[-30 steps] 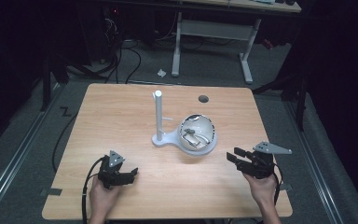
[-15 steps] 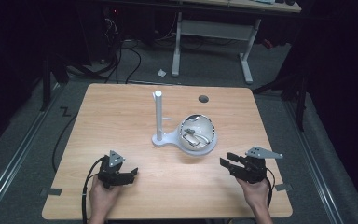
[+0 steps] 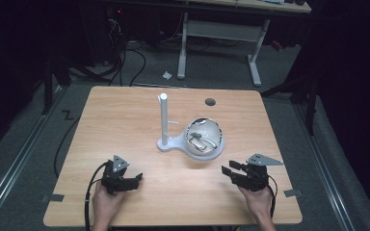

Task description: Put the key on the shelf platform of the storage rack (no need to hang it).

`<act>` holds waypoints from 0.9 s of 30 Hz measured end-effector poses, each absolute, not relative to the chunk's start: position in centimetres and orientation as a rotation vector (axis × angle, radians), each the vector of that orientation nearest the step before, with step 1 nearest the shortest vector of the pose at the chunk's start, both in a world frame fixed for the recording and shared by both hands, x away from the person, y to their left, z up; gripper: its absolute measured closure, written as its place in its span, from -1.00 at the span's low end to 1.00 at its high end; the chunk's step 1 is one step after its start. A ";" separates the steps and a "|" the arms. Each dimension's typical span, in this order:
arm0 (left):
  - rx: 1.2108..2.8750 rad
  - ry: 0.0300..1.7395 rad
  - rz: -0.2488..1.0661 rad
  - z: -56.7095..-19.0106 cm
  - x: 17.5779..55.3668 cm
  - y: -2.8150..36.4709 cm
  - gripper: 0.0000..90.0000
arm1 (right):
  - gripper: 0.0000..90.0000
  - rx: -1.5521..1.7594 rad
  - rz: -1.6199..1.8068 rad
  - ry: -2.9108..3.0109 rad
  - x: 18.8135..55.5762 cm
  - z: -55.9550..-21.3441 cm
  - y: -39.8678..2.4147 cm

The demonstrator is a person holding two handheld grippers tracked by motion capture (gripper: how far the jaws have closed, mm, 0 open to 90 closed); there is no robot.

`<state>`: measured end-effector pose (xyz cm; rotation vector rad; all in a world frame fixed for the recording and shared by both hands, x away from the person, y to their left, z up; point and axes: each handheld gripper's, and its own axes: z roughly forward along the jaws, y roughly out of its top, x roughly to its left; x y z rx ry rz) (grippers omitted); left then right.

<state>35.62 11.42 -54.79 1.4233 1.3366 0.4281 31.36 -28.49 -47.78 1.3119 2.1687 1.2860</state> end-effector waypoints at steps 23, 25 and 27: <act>1.423 1.337 0.428 -54.8 35.6 11.4 -0.59 | 0.21 1.309 1.250 2.224 31.3 -50.4 -26.5; 1.423 1.337 0.428 -54.8 35.6 11.4 -0.59 | 0.20 1.311 1.243 2.228 31.2 -50.6 -26.3; 1.423 1.337 0.428 -54.8 35.6 11.4 -0.59 | 0.20 1.304 1.231 2.236 31.3 -50.9 -26.1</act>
